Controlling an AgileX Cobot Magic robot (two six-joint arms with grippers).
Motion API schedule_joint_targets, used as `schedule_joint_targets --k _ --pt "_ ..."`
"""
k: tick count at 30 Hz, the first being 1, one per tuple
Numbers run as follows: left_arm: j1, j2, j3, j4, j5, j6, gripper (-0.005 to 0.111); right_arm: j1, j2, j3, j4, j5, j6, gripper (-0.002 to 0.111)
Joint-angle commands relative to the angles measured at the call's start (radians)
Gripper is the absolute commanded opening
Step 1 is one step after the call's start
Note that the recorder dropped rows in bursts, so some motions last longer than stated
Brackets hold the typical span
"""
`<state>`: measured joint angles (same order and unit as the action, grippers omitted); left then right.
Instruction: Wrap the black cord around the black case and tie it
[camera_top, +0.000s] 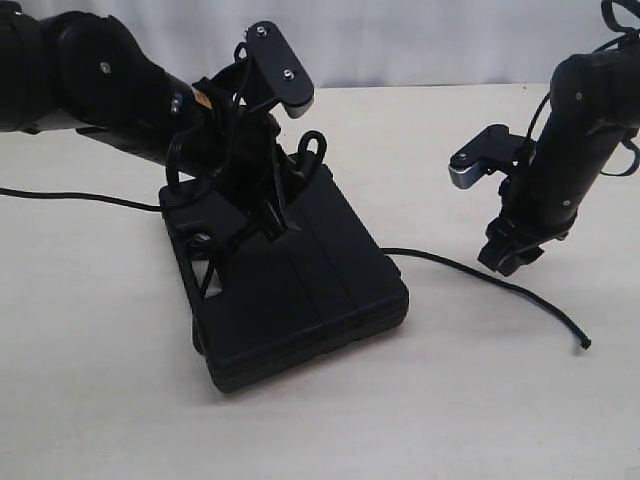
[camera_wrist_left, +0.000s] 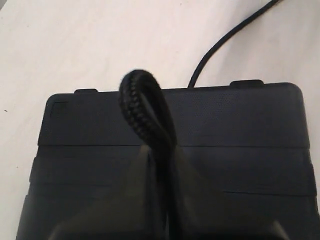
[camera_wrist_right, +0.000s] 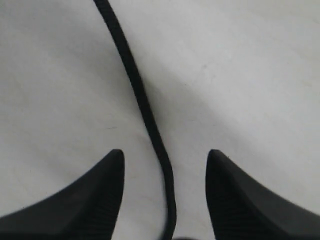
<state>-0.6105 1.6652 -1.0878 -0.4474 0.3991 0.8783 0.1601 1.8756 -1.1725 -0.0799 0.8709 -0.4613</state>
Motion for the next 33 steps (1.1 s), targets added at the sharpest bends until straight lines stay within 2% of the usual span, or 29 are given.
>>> schedule_joint_targets --k 1,8,13,16,18,20,23,24,26,33 --pt "-0.005 0.002 -0.008 0.004 0.045 0.013 0.000 -0.006 0.017 0.035 -0.003 -0.038 -0.037 0.050" --pt "-0.005 0.002 -0.008 0.024 0.084 0.013 0.025 -0.006 0.036 0.053 0.066 -0.056 -0.128 0.053" --pt "-0.005 0.002 -0.008 0.023 0.084 0.013 0.026 -0.006 0.041 0.062 0.127 -0.046 -0.269 0.053" --pt "-0.005 0.002 -0.008 0.023 0.096 0.013 0.026 -0.006 0.085 0.073 0.022 -0.114 -0.169 0.053" --pt "-0.005 0.002 -0.008 0.023 0.096 0.013 0.026 -0.006 0.099 0.073 -0.065 -0.215 -0.020 0.053" --pt "-0.005 0.002 -0.008 0.023 0.100 0.013 0.026 -0.006 0.099 0.073 -0.093 -0.225 -0.010 0.052" --pt "-0.005 0.002 -0.008 0.023 0.100 0.013 0.026 -0.006 0.120 0.073 -0.029 -0.185 -0.077 0.036" --pt "-0.005 0.002 -0.008 0.023 0.100 0.013 0.026 -0.006 0.133 0.073 0.010 -0.163 -0.131 0.022" --pt "-0.005 0.002 -0.008 0.023 0.109 0.013 0.026 -0.006 0.135 0.066 0.052 -0.121 -0.185 0.004" --pt "-0.007 0.002 -0.008 0.021 0.200 0.090 0.026 -0.026 0.135 -0.129 0.242 0.091 0.026 0.004"
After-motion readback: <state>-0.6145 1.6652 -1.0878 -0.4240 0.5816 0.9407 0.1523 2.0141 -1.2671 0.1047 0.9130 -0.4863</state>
